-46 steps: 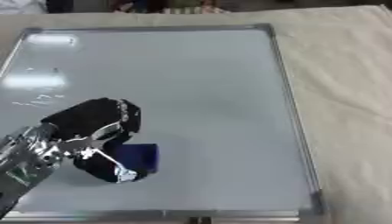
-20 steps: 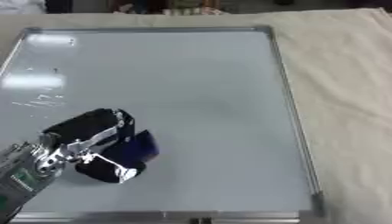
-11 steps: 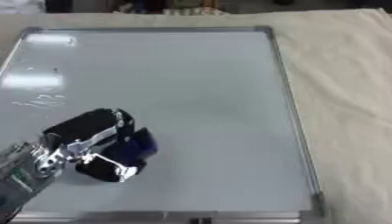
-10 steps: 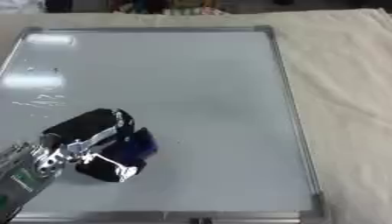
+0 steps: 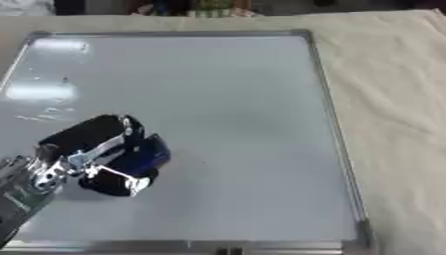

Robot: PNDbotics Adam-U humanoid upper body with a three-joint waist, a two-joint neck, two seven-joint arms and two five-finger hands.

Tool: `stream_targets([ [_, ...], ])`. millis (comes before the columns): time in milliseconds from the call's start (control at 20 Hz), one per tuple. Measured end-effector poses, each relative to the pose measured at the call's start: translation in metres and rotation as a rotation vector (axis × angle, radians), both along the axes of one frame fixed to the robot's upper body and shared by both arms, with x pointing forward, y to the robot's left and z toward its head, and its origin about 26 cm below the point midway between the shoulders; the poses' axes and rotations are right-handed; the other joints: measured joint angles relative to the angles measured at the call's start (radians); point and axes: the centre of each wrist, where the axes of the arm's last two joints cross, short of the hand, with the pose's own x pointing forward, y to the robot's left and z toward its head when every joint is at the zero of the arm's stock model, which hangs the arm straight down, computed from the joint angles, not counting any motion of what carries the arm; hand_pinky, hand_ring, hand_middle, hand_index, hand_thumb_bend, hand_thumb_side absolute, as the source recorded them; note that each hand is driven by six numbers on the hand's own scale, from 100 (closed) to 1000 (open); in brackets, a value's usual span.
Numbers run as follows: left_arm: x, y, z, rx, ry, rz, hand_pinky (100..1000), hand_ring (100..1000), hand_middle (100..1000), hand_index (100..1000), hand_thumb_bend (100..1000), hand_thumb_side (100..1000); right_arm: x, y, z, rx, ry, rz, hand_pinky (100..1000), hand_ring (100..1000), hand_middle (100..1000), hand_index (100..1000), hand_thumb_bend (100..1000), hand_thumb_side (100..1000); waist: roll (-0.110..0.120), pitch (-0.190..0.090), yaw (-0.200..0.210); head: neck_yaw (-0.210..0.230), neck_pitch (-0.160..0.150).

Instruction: Wipe the whiteboard clean with a brush.

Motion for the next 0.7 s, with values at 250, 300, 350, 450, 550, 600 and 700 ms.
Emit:
stream_targets([
  [250, 0.003, 0.009, 0.009, 0.010, -0.018, 0.030, 561, 525, 420, 100, 152, 257, 0.000, 0.000, 0.000, 0.000, 0.001, 0.000, 779, 801, 743, 805, 100, 1000, 0.003, 0.000, 0.001, 0.000, -0.002],
  [300, 0.004, 0.011, 0.011, 0.012, -0.024, 0.038, 560, 525, 417, 100, 146, 261, 0.000, 0.000, 0.000, 0.000, 0.001, 0.000, 779, 801, 743, 805, 100, 1000, 0.003, 0.000, 0.001, 0.000, -0.005],
  [350, 0.005, 0.014, 0.015, 0.014, -0.032, 0.047, 559, 524, 412, 100, 143, 264, 0.000, 0.000, 0.000, 0.000, 0.001, 0.000, 779, 801, 743, 805, 100, 1000, 0.003, 0.000, 0.001, 0.000, -0.008],
  [450, 0.007, 0.019, 0.023, 0.019, -0.052, 0.065, 558, 520, 395, 100, 139, 267, 0.000, 0.000, 0.000, 0.000, 0.001, 0.000, 779, 801, 743, 805, 100, 1000, 0.006, 0.000, 0.001, 0.000, -0.009],
  [550, 0.011, 0.024, 0.031, 0.027, -0.075, 0.086, 559, 524, 392, 100, 135, 270, 0.000, 0.000, 0.000, 0.000, 0.001, 0.000, 779, 801, 743, 805, 100, 1000, 0.007, 0.000, 0.001, 0.000, -0.014],
  [600, 0.013, 0.027, 0.035, 0.032, -0.084, 0.100, 560, 524, 391, 100, 133, 271, 0.000, 0.000, 0.000, 0.000, 0.001, 0.000, 780, 801, 743, 805, 100, 1000, 0.007, 0.001, 0.001, 0.000, -0.017],
  [700, 0.019, 0.032, 0.041, 0.038, -0.100, 0.130, 544, 526, 382, 100, 127, 277, 0.000, 0.000, 0.000, 0.000, 0.001, 0.000, 780, 801, 743, 805, 100, 1000, 0.008, 0.002, 0.000, 0.001, -0.019],
])
